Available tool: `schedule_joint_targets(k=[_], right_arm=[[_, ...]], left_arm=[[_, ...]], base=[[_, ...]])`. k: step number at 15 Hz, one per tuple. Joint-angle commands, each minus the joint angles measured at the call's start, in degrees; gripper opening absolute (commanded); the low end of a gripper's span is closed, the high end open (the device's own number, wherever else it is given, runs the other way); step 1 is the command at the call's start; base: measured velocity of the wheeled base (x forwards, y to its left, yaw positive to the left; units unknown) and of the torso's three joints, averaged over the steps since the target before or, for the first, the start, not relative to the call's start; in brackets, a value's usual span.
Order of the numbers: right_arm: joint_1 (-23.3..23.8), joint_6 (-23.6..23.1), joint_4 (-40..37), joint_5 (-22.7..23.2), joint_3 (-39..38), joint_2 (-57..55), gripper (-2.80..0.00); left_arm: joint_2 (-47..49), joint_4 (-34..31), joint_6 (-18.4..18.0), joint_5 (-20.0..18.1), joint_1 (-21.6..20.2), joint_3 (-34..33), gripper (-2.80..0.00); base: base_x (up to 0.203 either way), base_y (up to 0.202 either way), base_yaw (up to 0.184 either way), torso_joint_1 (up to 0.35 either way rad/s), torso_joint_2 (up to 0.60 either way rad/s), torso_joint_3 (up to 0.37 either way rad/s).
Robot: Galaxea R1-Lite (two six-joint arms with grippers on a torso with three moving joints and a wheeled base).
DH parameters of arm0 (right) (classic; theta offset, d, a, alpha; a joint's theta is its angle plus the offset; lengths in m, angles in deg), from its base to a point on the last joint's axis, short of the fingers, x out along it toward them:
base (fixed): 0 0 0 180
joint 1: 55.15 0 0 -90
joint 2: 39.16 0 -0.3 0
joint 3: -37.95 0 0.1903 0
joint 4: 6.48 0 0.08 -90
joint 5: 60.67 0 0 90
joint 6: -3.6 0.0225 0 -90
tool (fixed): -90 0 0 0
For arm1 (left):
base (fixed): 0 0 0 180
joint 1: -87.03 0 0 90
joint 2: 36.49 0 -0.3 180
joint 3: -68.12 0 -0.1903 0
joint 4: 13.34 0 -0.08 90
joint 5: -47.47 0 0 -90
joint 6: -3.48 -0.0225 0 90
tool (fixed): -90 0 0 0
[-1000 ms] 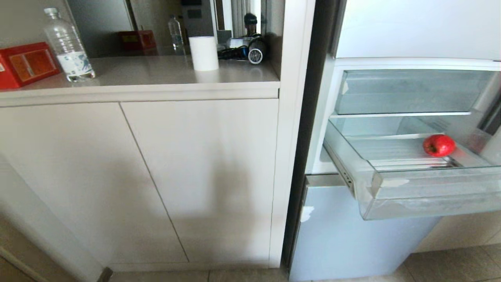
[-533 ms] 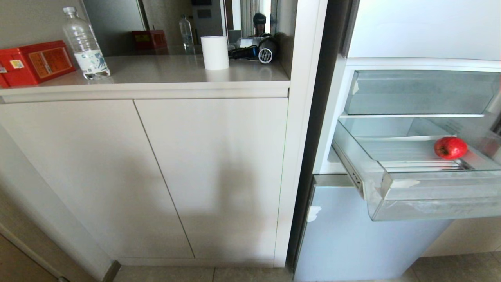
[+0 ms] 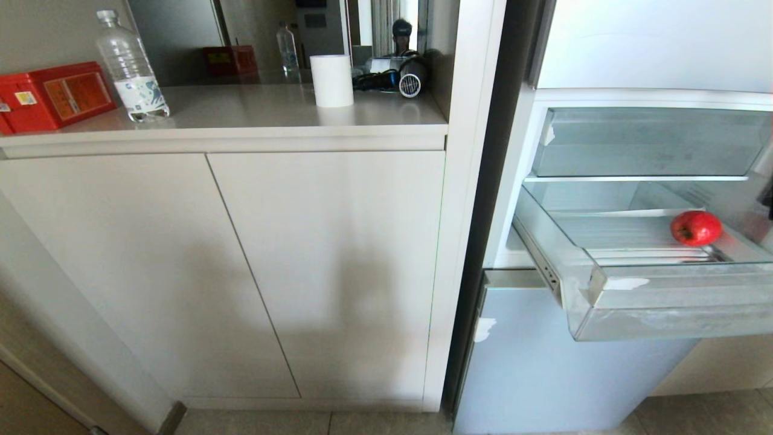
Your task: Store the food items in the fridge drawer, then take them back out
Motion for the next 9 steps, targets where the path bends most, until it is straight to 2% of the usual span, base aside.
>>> schedule_joint_targets(k=[1, 3, 9], right_arm=[[-0.9, 0.3, -3.3, 0.1, 6.7, -6.1, -2.8], [-2.1, 1.0, -4.4, -0.2, 11.9, -10.5, -2.8], [-3.7, 1.4, -10.3, -5.4, 27.9, -20.2, -2.8]], left_arm=[[0.1, 0.0, 0.1, 0.0, 0.0, 0.0, -2.8], [0.1, 0.0, 0.0, 0.0, 0.0, 0.0, -2.8], [0.1, -0.1, 0.0, 0.0, 0.0, 0.0, -2.8]], base=[[0.0, 0.0, 0.0, 0.0, 0.0, 0.0], [0.0, 0.0, 0.0, 0.0, 0.0, 0.0], [0.0, 0.0, 0.0, 0.0, 0.0, 0.0]])
